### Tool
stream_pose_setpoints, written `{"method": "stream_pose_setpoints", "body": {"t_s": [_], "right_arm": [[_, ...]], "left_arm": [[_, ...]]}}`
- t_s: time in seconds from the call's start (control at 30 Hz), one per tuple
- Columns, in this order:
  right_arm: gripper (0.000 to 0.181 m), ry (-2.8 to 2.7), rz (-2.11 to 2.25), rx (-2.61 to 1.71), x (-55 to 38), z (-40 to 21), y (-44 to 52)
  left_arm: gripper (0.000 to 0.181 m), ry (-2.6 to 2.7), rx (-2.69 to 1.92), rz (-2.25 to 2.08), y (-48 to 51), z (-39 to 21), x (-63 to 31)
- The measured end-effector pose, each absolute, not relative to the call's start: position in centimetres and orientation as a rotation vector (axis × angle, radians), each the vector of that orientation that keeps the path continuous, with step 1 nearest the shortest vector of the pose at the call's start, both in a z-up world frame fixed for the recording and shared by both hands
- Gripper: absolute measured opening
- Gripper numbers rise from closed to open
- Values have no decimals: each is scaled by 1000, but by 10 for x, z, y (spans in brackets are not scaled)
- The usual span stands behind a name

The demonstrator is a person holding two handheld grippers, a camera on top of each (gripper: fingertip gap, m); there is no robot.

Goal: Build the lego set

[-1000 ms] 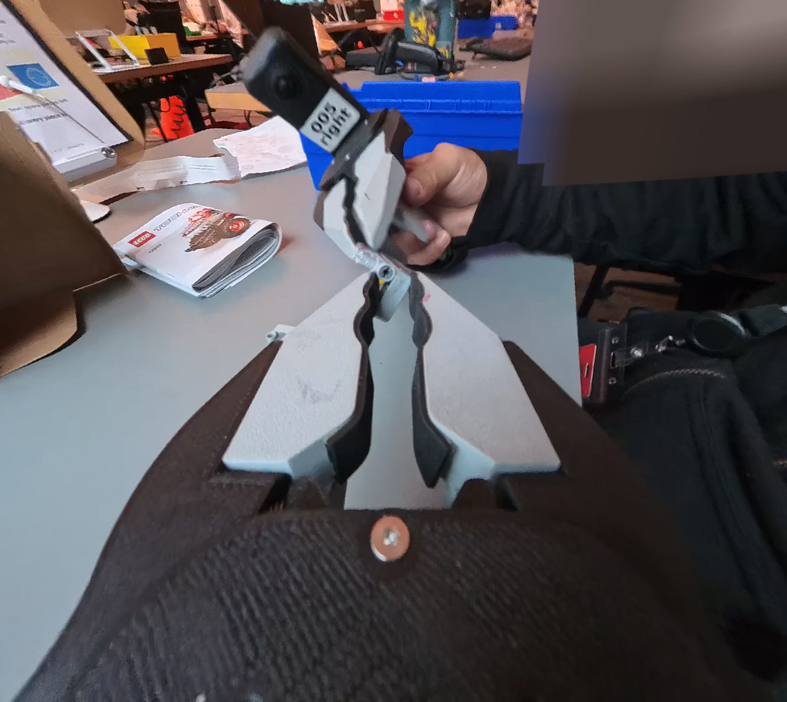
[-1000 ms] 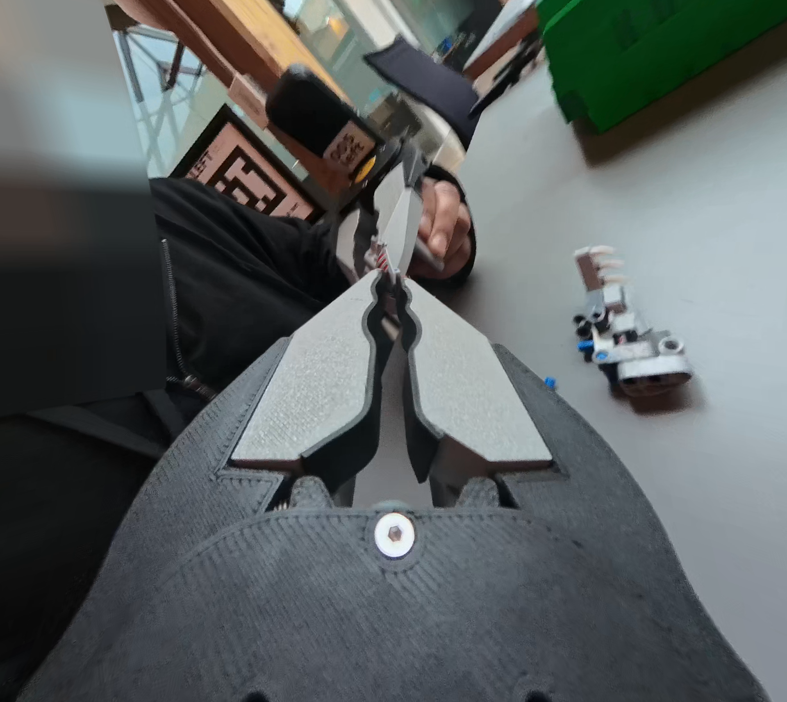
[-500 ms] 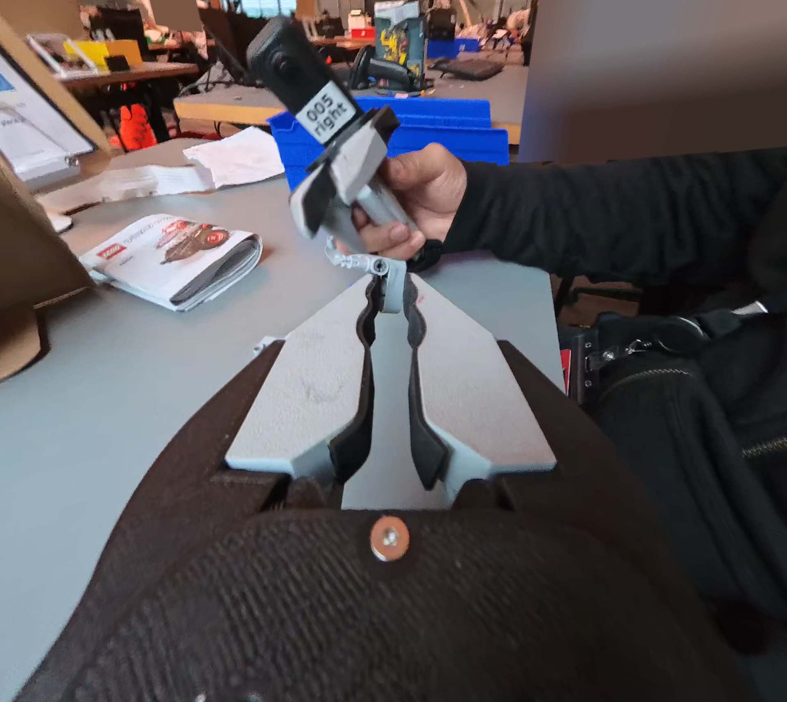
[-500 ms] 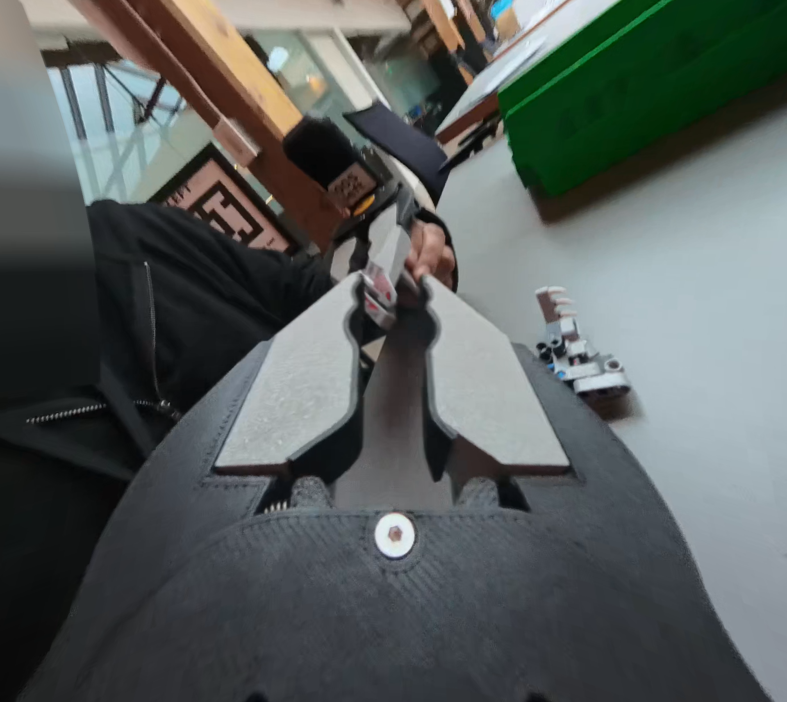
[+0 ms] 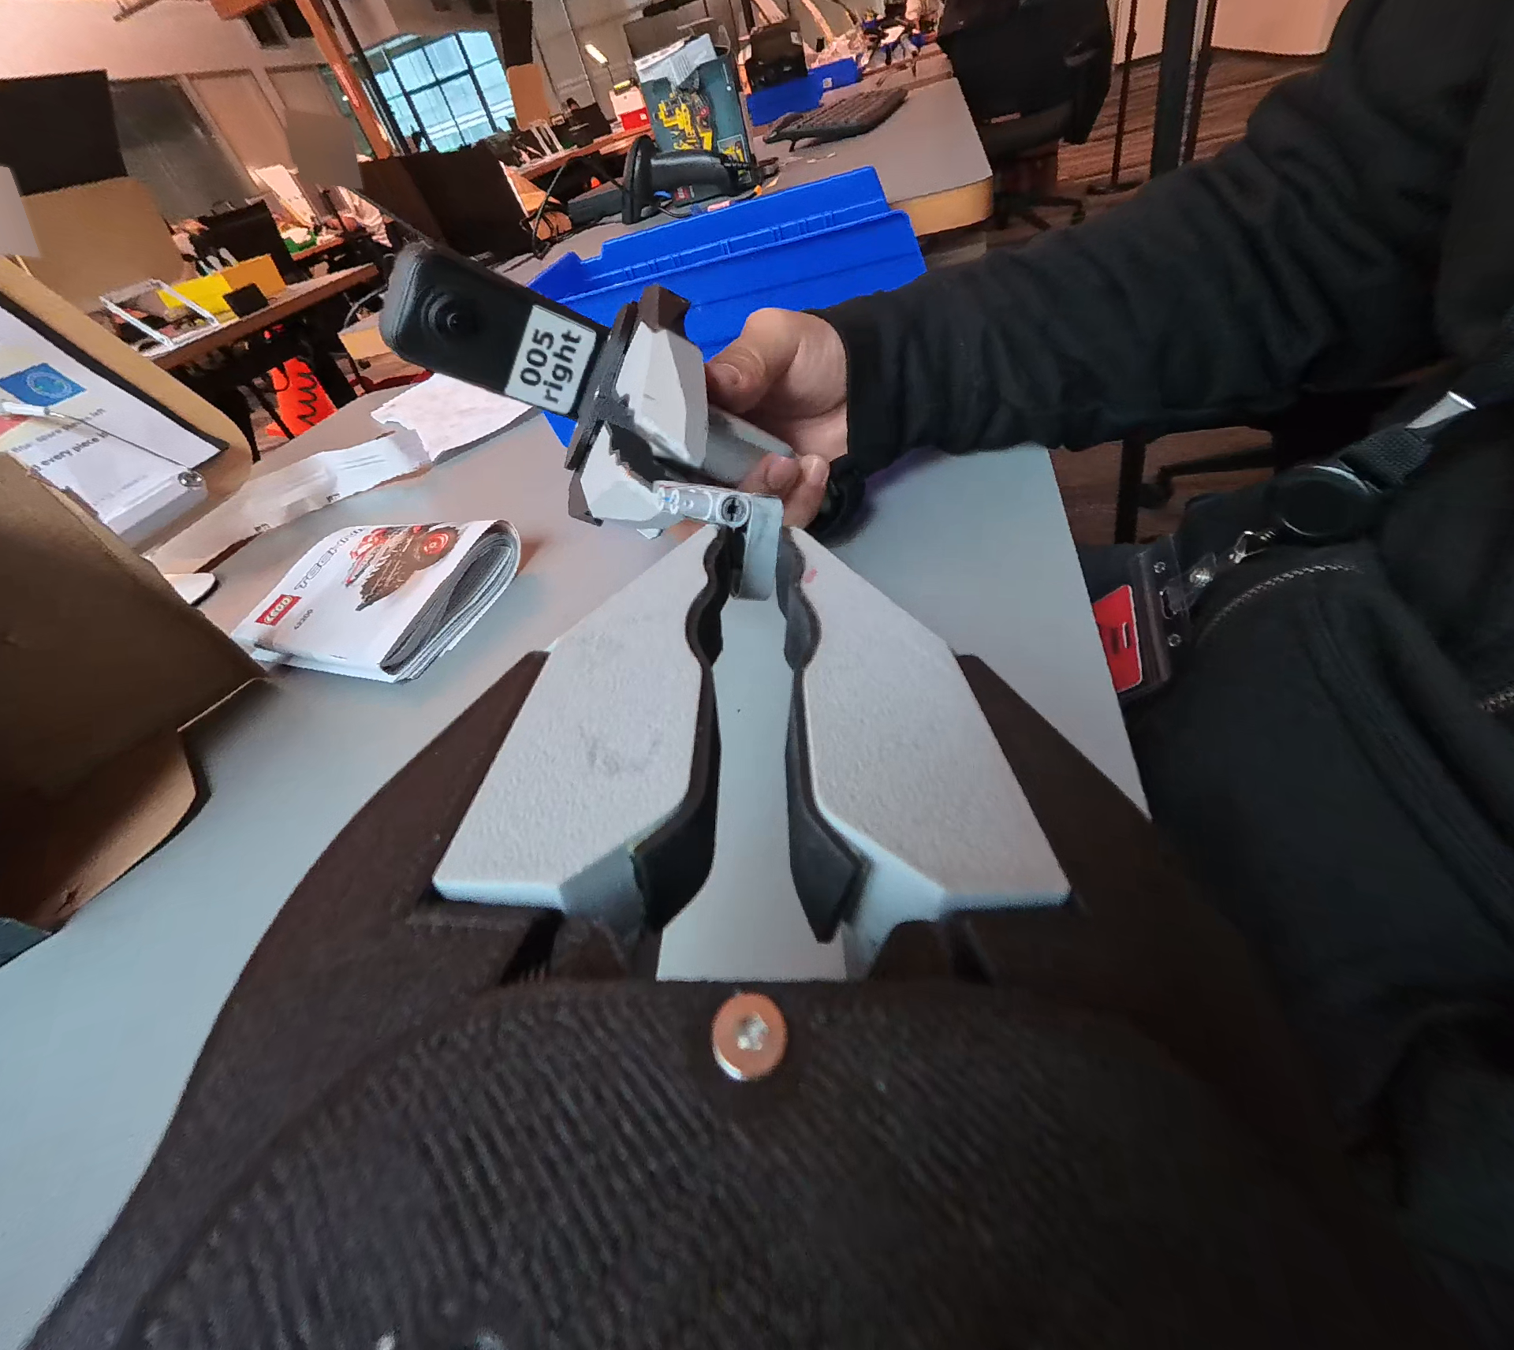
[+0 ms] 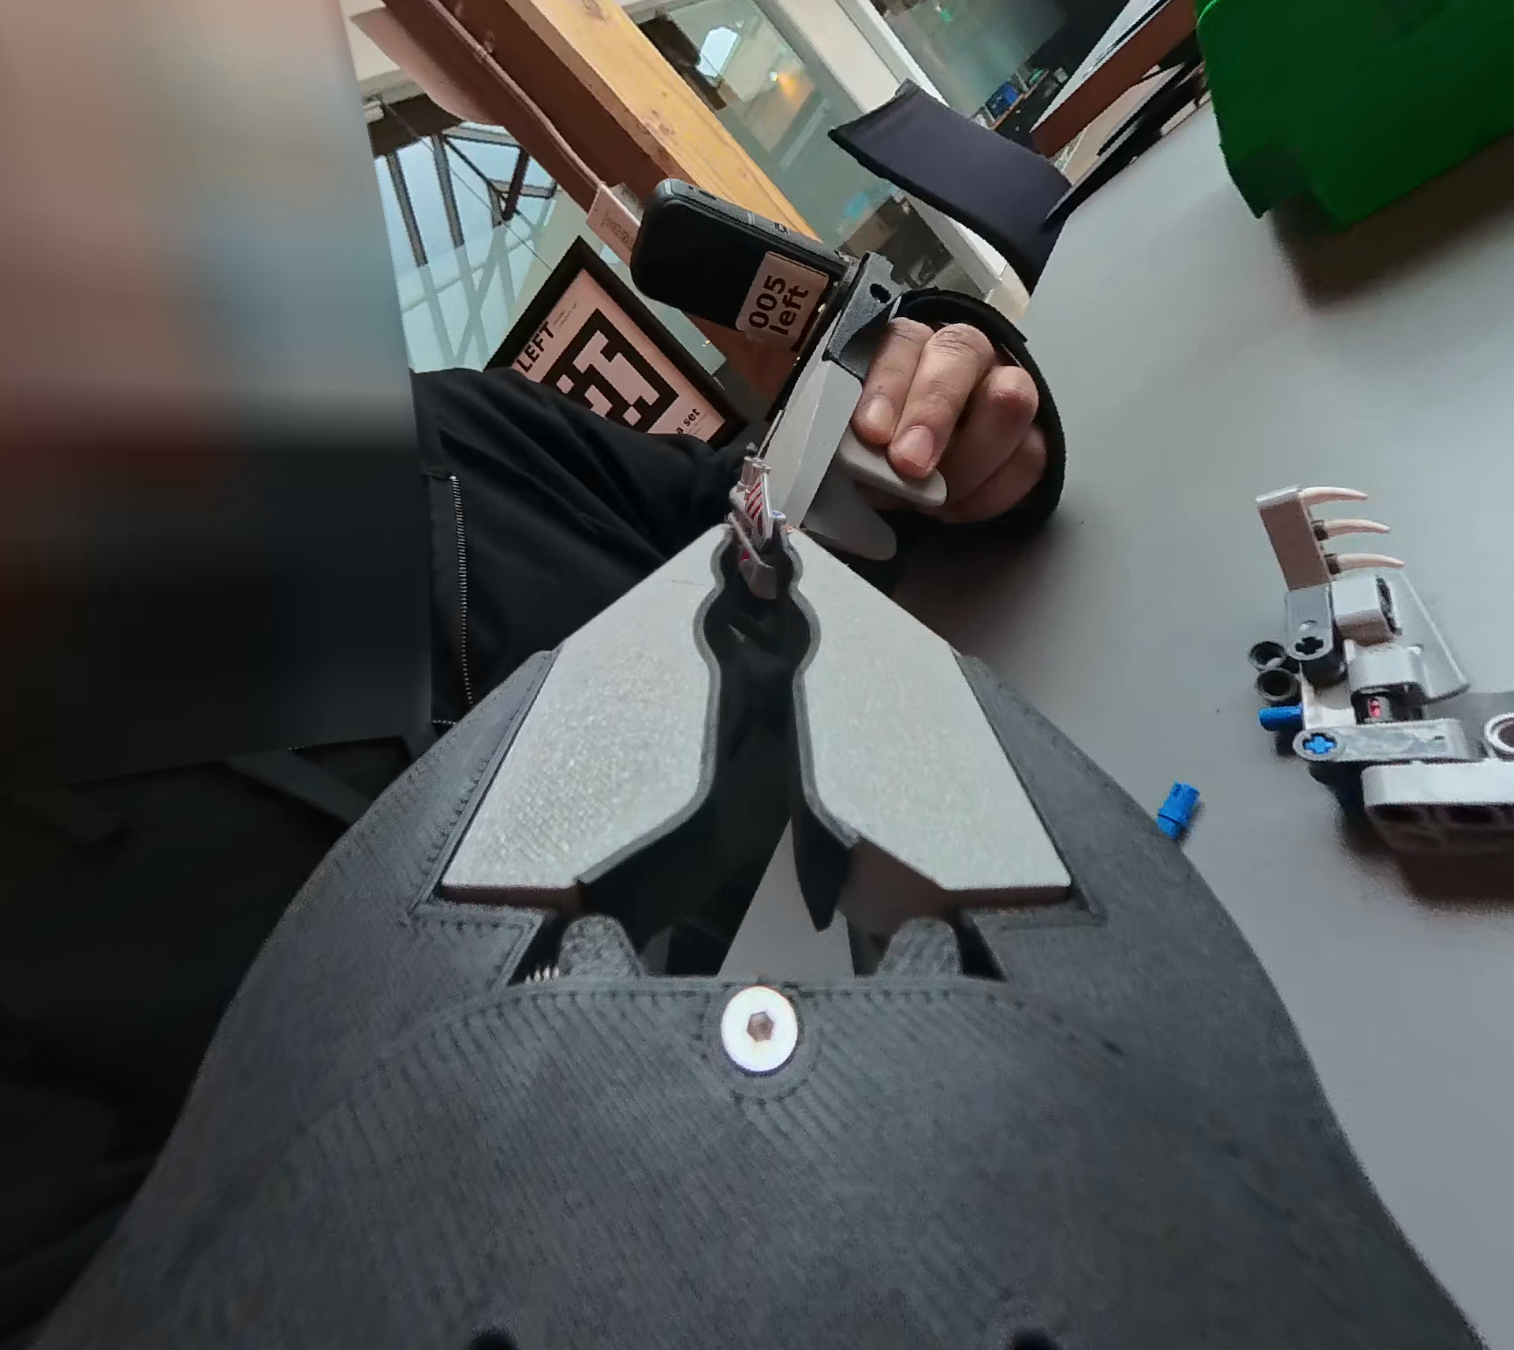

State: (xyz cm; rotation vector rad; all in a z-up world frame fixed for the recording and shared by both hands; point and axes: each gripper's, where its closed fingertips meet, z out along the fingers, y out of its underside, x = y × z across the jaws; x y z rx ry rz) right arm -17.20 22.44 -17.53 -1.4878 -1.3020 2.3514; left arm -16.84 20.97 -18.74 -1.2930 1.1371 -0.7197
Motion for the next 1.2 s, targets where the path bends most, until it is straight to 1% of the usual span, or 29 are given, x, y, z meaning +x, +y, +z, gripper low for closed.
{"method": "stream_pose_setpoints", "body": {"t_s": [0.03,0.1,0.13,0.27,0.5,0.67,0.77,0.87,1.07,1.2], "right_arm": [[9,-1297,2378,-1485,-172,-175,224],[8,-1298,2369,-1516,-174,-179,225],[10,-1310,2368,-1517,-175,-180,224],[5,-1373,2393,-1468,-175,-176,213],[4,-1311,2419,-1478,-175,-176,219],[4,-1284,2354,-1484,-183,-178,222],[4,-1139,2433,-1472,-192,-174,228],[4,-1131,2416,-1474,-196,-174,230],[5,-1124,2390,-1566,-193,-180,236],[0,-1172,2312,-1565,-188,-180,239]], "left_arm": [[8,1135,-1296,-724,210,-187,-169],[8,1138,-1290,-729,209,-187,-169],[8,1143,-1280,-727,208,-187,-169],[8,1156,-1261,-722,205,-186,-167],[9,1114,-1302,-731,209,-186,-165],[9,1149,-1353,-725,209,-194,-166],[8,1125,-1364,-765,213,-192,-171],[8,1112,-1361,-760,215,-191,-175],[8,1133,-1382,-659,222,-197,-178],[8,1139,-1368,-670,219,-196,-178]]}}
